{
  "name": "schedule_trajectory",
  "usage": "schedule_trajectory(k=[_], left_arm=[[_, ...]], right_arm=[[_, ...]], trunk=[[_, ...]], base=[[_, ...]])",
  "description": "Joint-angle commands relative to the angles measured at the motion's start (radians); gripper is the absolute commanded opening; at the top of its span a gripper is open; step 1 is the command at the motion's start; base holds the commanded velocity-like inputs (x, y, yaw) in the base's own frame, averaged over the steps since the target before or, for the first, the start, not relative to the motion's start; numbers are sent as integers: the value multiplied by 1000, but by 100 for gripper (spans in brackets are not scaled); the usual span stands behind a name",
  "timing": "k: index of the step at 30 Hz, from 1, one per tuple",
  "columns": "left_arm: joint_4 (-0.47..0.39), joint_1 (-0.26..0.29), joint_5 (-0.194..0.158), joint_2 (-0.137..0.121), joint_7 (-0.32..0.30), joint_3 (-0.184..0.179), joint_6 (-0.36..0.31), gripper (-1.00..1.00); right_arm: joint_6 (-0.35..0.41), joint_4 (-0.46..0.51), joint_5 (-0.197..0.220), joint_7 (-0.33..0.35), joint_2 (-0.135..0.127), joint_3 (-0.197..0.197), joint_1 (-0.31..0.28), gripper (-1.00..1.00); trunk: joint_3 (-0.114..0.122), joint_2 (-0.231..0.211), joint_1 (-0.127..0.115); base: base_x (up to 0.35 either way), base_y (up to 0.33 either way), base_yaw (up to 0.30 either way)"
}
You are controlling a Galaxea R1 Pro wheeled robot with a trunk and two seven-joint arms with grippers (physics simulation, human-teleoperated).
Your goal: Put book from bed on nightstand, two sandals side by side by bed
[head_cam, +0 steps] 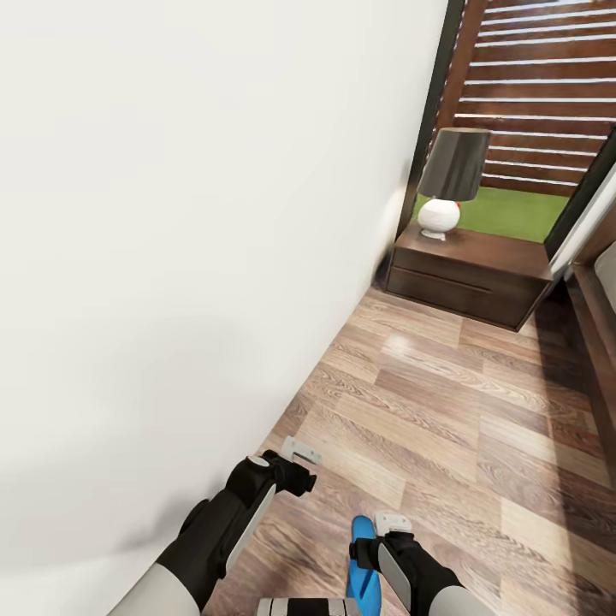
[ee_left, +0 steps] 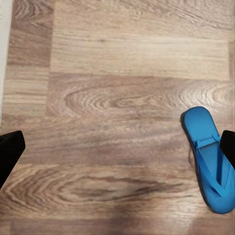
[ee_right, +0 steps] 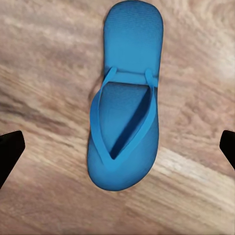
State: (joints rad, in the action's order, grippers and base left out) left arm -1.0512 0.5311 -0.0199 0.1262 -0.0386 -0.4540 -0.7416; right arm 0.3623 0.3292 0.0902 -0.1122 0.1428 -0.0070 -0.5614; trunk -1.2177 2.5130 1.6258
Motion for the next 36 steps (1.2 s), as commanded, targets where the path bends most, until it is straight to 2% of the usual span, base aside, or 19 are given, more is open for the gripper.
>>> schedule_trajectory(k=[1, 15, 28, 33, 36], left_arm=[[-7, 0, -2, 0, -1, 0, -7, 100], [-30, 0, 0, 0, -1, 0, -27, 100], [-32, 0, 0, 0, -1, 0, -30, 100], [-32, 0, 0, 0, -1, 0, -30, 100], [-32, 0, 0, 0, -1, 0, -30, 100]], right_arm=[[4, 2, 10, -6, 0, -1, 0, 100], [5, 7, 9, -6, 1, -1, -2, 100], [11, 10, 10, -23, 2, 0, -28, 100], [12, 10, 10, -32, 3, 1, -35, 100], [12, 10, 11, -34, 3, 1, -38, 100]], trunk=[[-1, 0, 0], [-1, 0, 0], [-1, 0, 0], [-20, 1, 2], [-20, 1, 2]], base=[[0, 0, 0], [0, 0, 0], [0, 0, 0], [0, 0, 0], [0, 0, 0]])
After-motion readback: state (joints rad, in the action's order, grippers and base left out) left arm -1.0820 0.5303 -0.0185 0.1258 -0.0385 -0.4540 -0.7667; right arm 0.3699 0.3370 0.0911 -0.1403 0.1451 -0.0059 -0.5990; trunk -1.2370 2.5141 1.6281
